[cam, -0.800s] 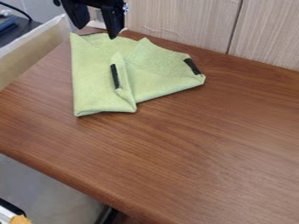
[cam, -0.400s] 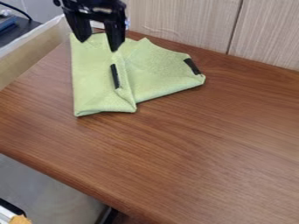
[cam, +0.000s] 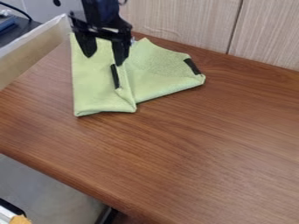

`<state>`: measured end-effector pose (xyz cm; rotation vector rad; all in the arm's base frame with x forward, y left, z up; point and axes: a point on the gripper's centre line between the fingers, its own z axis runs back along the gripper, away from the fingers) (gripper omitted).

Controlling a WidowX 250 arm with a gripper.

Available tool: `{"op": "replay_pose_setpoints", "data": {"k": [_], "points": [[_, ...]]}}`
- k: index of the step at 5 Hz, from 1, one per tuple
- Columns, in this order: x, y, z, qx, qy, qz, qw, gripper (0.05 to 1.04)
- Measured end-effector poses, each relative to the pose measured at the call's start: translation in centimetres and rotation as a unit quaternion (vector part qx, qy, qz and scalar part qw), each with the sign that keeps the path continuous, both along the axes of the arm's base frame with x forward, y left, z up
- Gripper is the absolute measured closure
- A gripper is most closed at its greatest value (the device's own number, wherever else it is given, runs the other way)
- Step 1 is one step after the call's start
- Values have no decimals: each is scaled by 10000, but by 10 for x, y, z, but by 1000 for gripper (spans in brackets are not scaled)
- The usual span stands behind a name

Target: Move the cloth from the top left of the table to the center of the table

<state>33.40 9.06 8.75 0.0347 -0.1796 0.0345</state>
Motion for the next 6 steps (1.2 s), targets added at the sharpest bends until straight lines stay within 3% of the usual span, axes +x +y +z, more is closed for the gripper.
{"op": "replay_pose_setpoints", "data": {"k": [1, 3, 4, 6], "points": [[-1, -1, -22, 8, 19, 91, 10000, 84], [-8, -5, -41, -31, 199, 109, 9997, 83], [-16, -9, -41, -63, 247, 80, 9996, 84], [-37, -53, -29, -196, 329, -498, 9980, 83]]}}
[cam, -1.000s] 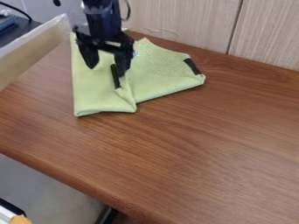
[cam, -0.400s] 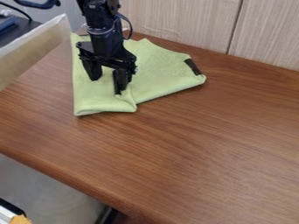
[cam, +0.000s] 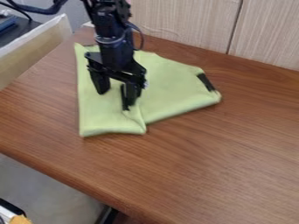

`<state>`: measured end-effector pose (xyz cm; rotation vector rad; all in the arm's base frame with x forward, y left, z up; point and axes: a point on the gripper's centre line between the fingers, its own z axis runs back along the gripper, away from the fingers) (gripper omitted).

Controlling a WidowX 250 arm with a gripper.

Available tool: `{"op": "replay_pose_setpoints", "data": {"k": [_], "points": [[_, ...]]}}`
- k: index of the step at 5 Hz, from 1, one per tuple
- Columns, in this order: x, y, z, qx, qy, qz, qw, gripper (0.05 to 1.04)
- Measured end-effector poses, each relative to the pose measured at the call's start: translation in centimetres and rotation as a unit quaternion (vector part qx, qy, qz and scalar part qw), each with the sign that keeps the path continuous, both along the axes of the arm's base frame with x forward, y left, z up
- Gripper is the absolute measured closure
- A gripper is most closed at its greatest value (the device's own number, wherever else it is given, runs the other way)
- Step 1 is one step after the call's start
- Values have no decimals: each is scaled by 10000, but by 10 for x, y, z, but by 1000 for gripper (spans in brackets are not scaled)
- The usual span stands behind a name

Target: Move the cloth from the top left of the table to the center of the table

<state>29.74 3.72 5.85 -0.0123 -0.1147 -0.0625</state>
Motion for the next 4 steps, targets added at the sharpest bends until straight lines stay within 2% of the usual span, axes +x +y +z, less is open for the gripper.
{"op": "replay_pose_setpoints", "data": {"k": [1, 2, 3, 4], "points": [[-23, -20, 5, -75, 64, -327, 9994, 83], [-43, -33, 7, -32, 155, -608, 9980, 83], [-54, -38, 1, -31, 262, -733, 9970, 83], [-54, -40, 1, -36, 269, -775, 9966, 83]]}}
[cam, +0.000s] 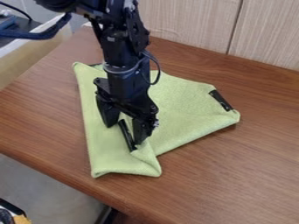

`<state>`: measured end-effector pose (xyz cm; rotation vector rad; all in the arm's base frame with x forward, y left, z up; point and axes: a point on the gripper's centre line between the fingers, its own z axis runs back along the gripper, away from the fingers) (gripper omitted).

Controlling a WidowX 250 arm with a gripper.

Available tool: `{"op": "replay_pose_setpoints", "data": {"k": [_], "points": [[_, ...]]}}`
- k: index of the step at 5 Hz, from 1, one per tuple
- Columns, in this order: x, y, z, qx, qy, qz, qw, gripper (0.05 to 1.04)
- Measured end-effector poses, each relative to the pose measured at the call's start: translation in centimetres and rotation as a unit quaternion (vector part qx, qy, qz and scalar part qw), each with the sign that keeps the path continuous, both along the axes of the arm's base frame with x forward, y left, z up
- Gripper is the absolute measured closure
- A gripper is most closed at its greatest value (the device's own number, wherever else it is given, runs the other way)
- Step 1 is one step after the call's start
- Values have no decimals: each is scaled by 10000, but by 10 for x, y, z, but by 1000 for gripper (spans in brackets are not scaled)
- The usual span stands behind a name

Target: Move the cloth from the top left of the table to the center of the table

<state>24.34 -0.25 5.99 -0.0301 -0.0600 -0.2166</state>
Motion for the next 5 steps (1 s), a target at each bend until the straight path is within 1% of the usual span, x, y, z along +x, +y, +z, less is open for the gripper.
{"op": "replay_pose_setpoints", "data": {"k": [1, 2, 3, 4, 5], "points": [[5, 0, 11, -1, -116, -13, 9999, 84], [21, 5, 34, 20, -451, 77, 9989, 84], [25, 5, 63, 2, -668, 65, 9977, 84], [21, 9, 95, 25, -988, 136, 9950, 84], [21, 9, 96, 25, -1018, 144, 9947, 83]]}}
